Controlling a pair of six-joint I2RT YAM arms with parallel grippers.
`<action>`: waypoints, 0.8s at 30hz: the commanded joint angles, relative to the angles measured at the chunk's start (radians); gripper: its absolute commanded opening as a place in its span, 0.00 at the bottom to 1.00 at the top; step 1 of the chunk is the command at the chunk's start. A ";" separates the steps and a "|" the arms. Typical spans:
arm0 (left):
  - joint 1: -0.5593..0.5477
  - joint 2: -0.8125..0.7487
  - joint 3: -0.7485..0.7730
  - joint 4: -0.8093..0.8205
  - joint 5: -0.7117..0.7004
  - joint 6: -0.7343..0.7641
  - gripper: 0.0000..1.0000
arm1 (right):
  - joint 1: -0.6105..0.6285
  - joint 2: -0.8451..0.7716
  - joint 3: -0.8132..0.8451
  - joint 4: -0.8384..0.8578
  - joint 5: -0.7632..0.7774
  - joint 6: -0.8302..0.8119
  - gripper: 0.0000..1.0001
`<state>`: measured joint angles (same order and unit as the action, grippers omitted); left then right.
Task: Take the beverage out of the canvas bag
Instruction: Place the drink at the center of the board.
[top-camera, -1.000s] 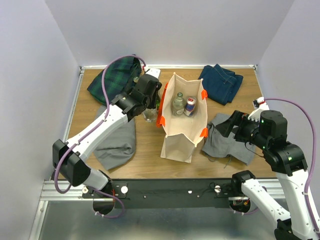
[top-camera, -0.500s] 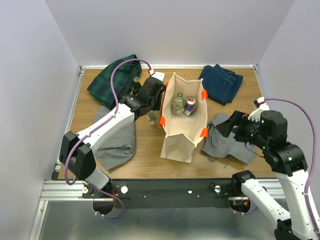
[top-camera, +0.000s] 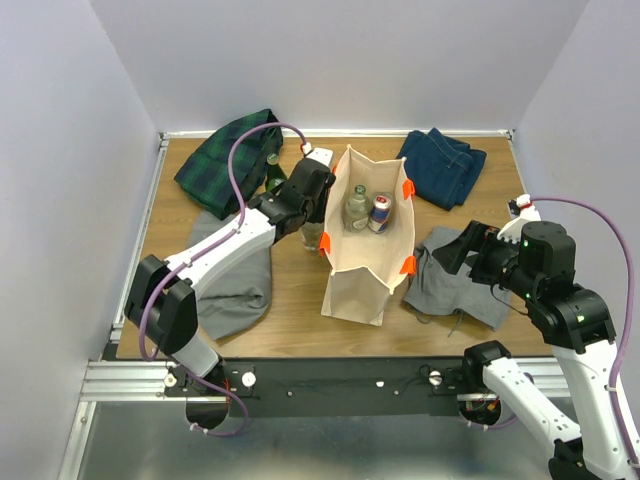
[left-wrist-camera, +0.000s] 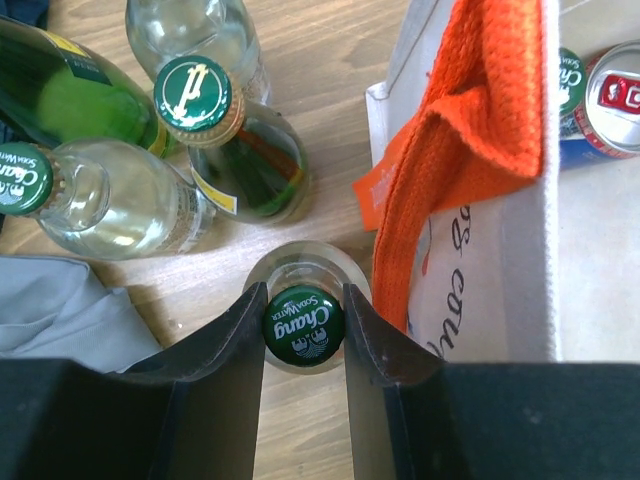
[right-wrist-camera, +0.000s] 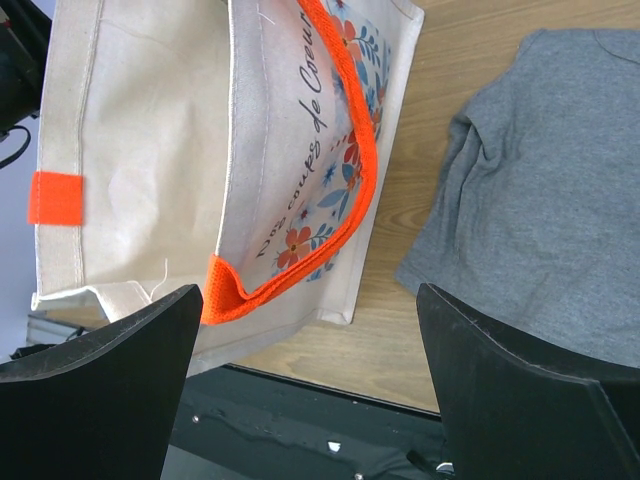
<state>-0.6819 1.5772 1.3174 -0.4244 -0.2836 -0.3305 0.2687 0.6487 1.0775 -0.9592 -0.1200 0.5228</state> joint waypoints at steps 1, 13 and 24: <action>0.002 -0.003 0.019 0.153 -0.005 -0.030 0.00 | 0.004 -0.012 -0.002 -0.007 0.026 -0.001 0.97; 0.002 0.033 0.023 0.156 -0.012 -0.042 0.00 | 0.004 -0.006 -0.002 -0.006 0.022 -0.001 0.97; 0.001 0.069 0.048 0.122 -0.022 -0.064 0.00 | 0.003 -0.009 0.007 -0.015 0.023 -0.009 0.97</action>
<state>-0.6819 1.6432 1.3186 -0.3569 -0.2832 -0.3672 0.2687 0.6476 1.0775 -0.9592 -0.1192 0.5228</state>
